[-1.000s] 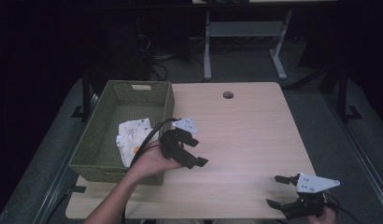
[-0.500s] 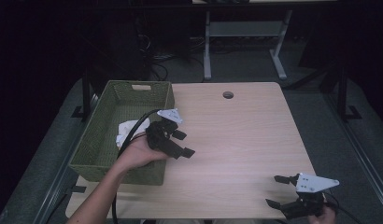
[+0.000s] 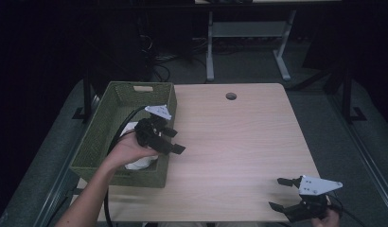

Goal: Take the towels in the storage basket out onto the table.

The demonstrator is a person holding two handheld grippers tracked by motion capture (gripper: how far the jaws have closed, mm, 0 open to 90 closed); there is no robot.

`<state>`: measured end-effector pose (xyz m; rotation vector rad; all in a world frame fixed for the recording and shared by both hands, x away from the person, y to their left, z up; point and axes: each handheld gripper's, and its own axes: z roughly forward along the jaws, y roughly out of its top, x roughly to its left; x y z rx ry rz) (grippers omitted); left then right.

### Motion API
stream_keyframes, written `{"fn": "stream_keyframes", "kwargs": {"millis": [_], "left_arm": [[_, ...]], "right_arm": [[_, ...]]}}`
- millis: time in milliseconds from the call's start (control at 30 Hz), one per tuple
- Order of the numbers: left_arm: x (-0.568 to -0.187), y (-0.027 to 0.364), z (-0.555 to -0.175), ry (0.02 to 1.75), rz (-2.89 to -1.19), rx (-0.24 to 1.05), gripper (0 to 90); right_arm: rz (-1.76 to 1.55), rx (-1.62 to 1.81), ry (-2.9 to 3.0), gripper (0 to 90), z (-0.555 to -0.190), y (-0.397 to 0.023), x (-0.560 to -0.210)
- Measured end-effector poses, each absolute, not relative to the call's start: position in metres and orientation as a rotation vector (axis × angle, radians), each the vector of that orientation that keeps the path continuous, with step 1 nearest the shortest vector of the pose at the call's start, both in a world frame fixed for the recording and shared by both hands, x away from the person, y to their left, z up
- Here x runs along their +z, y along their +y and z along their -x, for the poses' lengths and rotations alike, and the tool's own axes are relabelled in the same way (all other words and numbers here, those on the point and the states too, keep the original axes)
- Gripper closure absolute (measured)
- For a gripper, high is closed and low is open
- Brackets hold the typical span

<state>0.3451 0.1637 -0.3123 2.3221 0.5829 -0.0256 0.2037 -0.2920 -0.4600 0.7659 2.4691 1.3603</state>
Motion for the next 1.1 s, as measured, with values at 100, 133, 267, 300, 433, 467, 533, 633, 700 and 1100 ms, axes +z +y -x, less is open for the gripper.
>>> {"fn": "stream_keyframes", "kwargs": {"millis": [100, 133, 267, 300, 433, 467, 533, 633, 700, 1100], "left_arm": [[-0.312, 0.168, -0.347, 0.589, -2.309, -0.033, 26.3], [-0.312, 0.170, -0.347, 0.590, -2.307, -0.034, 26.3], [-0.311, 0.177, -0.350, 0.606, -2.306, -0.019, 26.4], [-0.312, 0.182, -0.351, 0.610, -2.305, -0.018, 26.4], [-0.312, 0.188, -0.351, 0.624, -2.300, -0.015, 26.5], [-0.312, 0.190, -0.352, 0.623, -2.303, -0.016, 26.5], [-0.312, 0.195, -0.352, 0.635, -2.300, -0.014, 26.5], [-0.313, 0.201, -0.355, 0.653, -2.299, -0.012, 26.5], [-0.313, 0.202, -0.356, 0.659, -2.296, -0.017, 26.5], [-0.325, 0.231, -0.365, 0.755, -2.250, -0.027, 27.9]], "right_arm": [[-0.767, 1.361, 2.469, 13.8, -0.204, -0.292, -0.460], [-0.768, 1.360, 2.470, 13.8, -0.204, -0.292, -0.460], [-0.768, 1.358, 2.472, 13.8, -0.204, -0.292, -0.460], [-0.768, 1.358, 2.472, 13.8, -0.204, -0.292, -0.460], [-0.767, 1.356, 2.474, 13.8, -0.204, -0.291, -0.460], [-0.768, 1.357, 2.473, 13.8, -0.204, -0.291, -0.460], [-0.768, 1.356, 2.473, 13.8, -0.204, -0.291, -0.460], [-0.768, 1.356, 2.473, 13.8, -0.204, -0.291, -0.460], [-0.768, 1.356, 2.473, 13.8, -0.204, -0.291, -0.460], [-0.769, 1.353, 2.473, 13.8, -0.204, -0.291, -0.460]]}}
